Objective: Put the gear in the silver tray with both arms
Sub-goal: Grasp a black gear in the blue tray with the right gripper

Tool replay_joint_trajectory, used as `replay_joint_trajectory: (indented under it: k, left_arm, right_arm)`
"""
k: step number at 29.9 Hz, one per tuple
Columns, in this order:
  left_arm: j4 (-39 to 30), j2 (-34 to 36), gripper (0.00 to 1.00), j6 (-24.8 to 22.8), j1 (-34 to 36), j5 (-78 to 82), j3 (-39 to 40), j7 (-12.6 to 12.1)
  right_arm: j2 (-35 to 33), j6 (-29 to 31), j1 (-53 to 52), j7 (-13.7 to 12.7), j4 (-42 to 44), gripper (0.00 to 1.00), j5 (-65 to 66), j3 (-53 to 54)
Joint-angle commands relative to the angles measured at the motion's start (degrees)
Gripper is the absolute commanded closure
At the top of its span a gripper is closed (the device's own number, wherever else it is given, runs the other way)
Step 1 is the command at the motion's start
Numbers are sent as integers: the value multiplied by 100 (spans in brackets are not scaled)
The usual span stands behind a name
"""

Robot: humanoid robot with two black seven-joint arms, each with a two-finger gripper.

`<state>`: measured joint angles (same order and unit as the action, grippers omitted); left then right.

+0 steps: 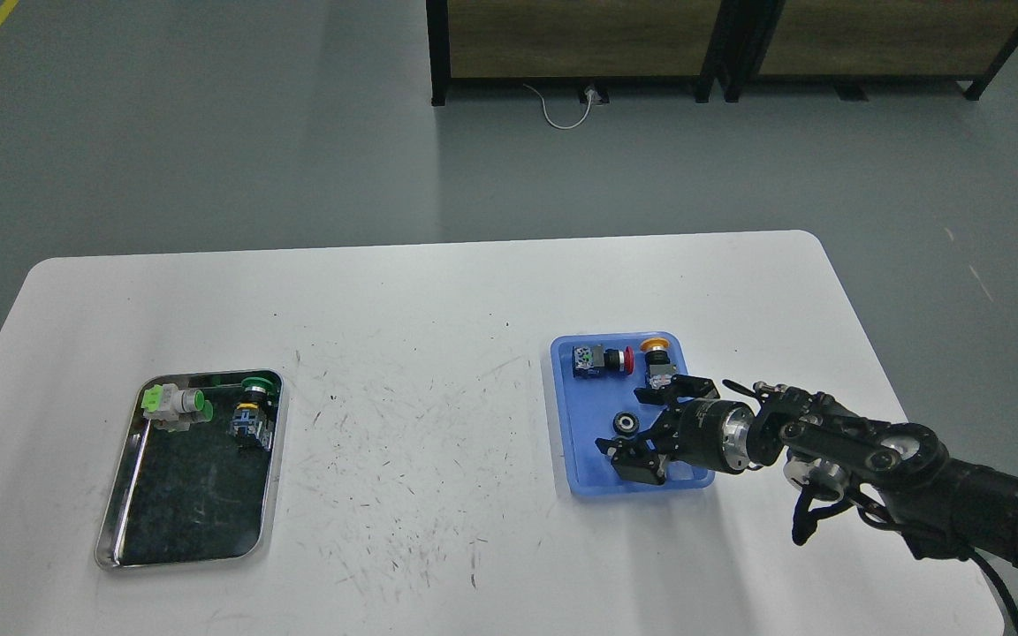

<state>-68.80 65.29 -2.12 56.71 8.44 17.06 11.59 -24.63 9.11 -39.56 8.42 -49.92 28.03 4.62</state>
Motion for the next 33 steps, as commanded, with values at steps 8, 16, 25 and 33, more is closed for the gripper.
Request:
replay_joint_trajectory:
  k: [8, 16, 25, 33]
  left_arm:
    - [-2, -8, 2, 27, -2, 0, -1, 1]
    - [-2, 1, 2, 27, -2, 0, -1, 1]
    - [7, 1, 2, 27, -11, 9, -1, 1]
    - [7, 1, 2, 27, -11, 9, -1, 1]
  right_arm:
    - [2, -164, 62, -24, 8, 23, 1, 154]
    - [2, -226, 115, -51, 17, 31, 1, 154]
    - [10, -252, 150, -69, 26, 44, 18, 154]
    - [10, -226, 159, -69, 26, 58, 45, 154]
